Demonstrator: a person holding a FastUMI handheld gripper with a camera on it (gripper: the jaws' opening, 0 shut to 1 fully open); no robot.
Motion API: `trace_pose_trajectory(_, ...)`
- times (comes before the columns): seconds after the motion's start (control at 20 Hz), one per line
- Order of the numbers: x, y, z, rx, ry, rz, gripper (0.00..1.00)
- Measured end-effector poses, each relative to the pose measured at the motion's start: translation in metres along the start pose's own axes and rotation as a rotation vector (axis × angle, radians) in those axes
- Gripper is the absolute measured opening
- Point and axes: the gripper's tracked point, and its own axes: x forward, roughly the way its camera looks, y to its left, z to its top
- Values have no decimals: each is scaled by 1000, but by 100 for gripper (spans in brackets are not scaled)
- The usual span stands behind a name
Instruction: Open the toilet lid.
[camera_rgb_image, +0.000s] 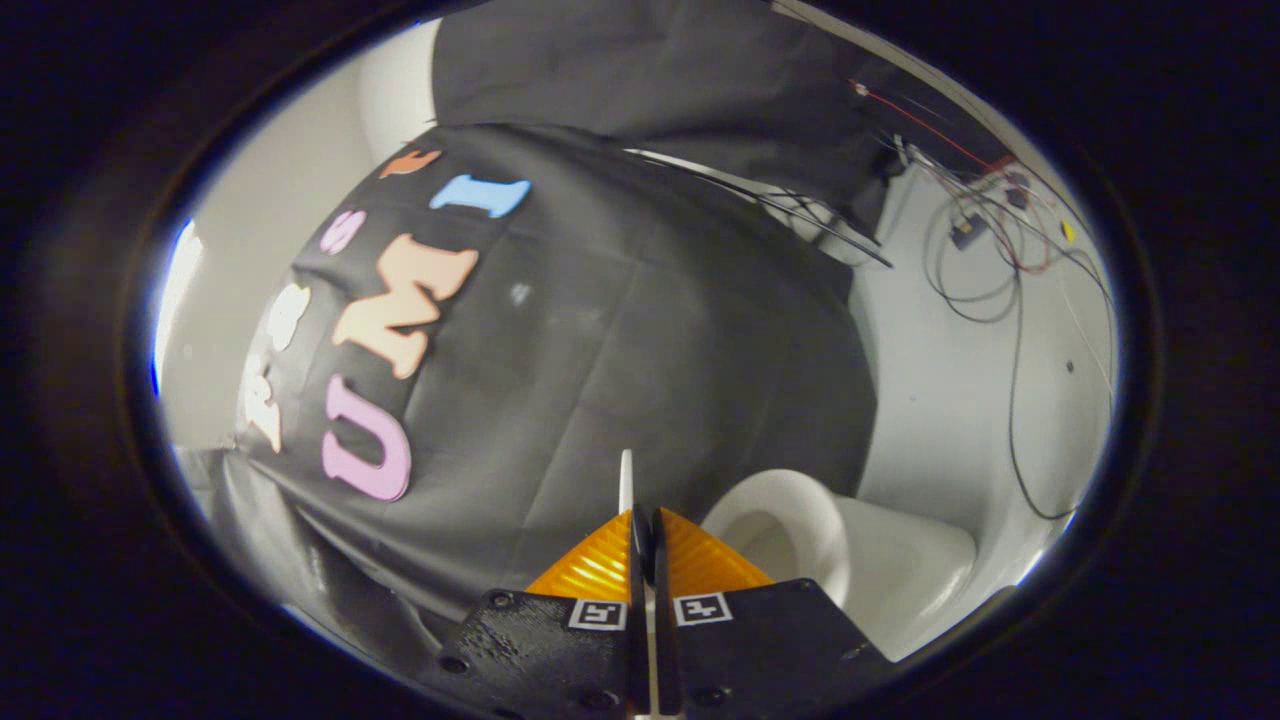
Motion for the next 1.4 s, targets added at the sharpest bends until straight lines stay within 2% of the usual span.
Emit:
trace_pose_trajectory(0.25,-4,103,-18,-163,2,91,5)
trace_pose_trajectory(0.55,-10,179,-55,-398,59,125,6)
trace_pose_trajectory(0.8,-12,226,-91,-567,105,212,6)
trace_pose_trajectory(1.4,-13,311,-196,-862,274,416,6)
